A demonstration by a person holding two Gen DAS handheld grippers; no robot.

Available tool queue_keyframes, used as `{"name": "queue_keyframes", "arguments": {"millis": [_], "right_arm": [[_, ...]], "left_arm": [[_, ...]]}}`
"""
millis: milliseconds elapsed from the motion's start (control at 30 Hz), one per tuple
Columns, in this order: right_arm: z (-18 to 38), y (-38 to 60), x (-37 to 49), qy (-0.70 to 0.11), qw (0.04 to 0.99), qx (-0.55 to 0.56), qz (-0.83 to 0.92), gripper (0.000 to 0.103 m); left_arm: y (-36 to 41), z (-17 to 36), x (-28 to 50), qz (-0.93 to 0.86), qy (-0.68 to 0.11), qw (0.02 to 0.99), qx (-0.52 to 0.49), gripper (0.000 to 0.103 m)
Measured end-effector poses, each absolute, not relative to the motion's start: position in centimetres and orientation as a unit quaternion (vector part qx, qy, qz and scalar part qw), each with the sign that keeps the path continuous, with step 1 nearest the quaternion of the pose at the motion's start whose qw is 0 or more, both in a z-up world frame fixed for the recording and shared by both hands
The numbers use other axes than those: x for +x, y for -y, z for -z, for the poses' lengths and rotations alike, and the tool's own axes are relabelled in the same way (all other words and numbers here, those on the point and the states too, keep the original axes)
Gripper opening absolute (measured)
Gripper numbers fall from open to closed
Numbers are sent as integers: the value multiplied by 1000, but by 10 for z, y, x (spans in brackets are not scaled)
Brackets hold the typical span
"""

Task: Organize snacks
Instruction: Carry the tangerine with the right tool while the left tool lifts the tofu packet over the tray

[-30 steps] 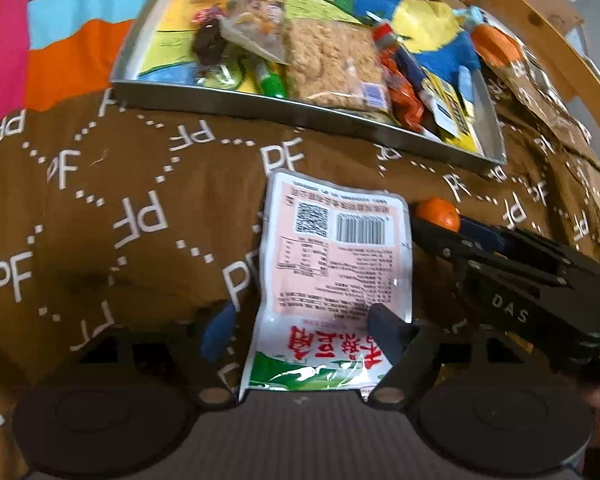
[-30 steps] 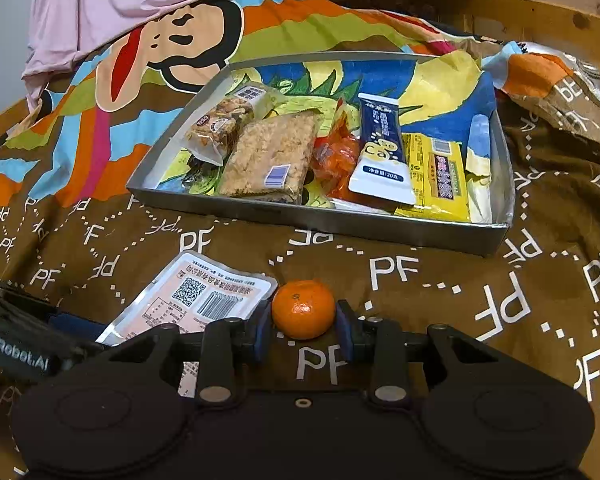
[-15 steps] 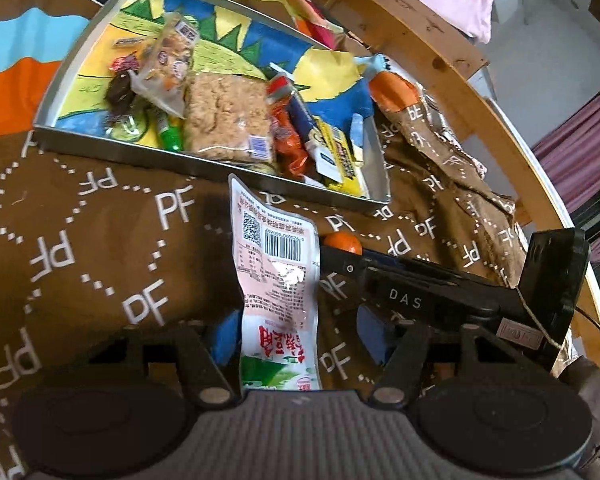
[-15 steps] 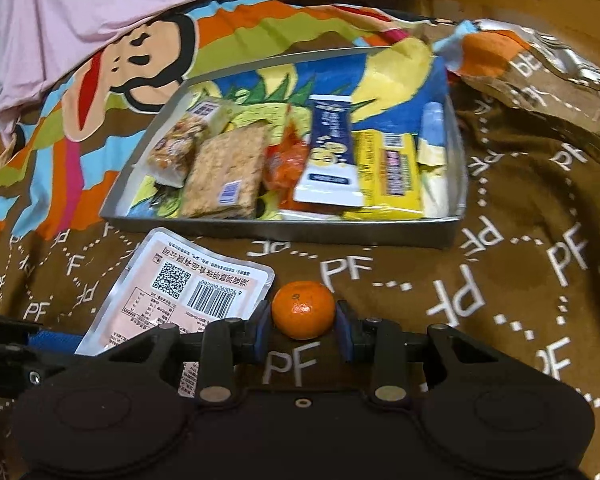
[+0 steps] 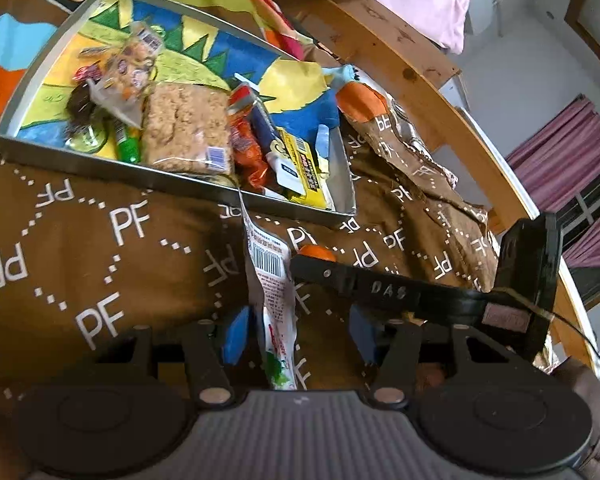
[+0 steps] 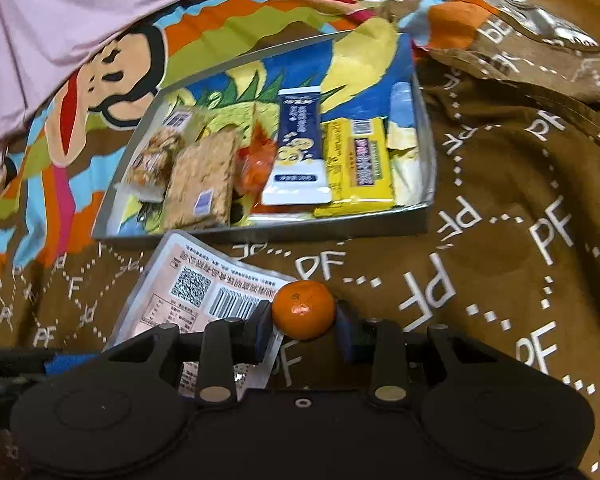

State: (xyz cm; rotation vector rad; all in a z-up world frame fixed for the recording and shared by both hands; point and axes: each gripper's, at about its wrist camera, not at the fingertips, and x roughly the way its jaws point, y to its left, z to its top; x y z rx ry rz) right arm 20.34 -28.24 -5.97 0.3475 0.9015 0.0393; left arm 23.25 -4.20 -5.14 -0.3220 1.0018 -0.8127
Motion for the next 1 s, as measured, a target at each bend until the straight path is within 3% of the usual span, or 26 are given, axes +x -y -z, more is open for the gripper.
{"name": "queue_keyframes", "arguments": {"millis": [333, 367, 433, 500, 733, 1000], "right_arm": [[61, 291, 203, -441, 879, 181, -11, 36], [61, 292, 203, -441, 879, 182, -11, 36], [61, 292, 203, -440, 879, 183, -10, 36], [61, 291, 203, -440, 880, 181, -10, 36], [60, 293, 203, -441, 878, 187, -12, 36], [52, 292, 196, -441, 882, 167, -11, 36]], "left_arm": [[56, 63, 235, 374, -470, 790, -121, 58], [56, 63, 235, 376, -469, 790, -122, 56], [56, 60, 234, 370, -469, 794, -114, 41], [57, 57, 233, 366, -467, 797, -111, 37], [64, 52, 229, 390, -455, 794, -105, 37], [74, 71, 239, 375, -498, 776, -97, 37]]}}
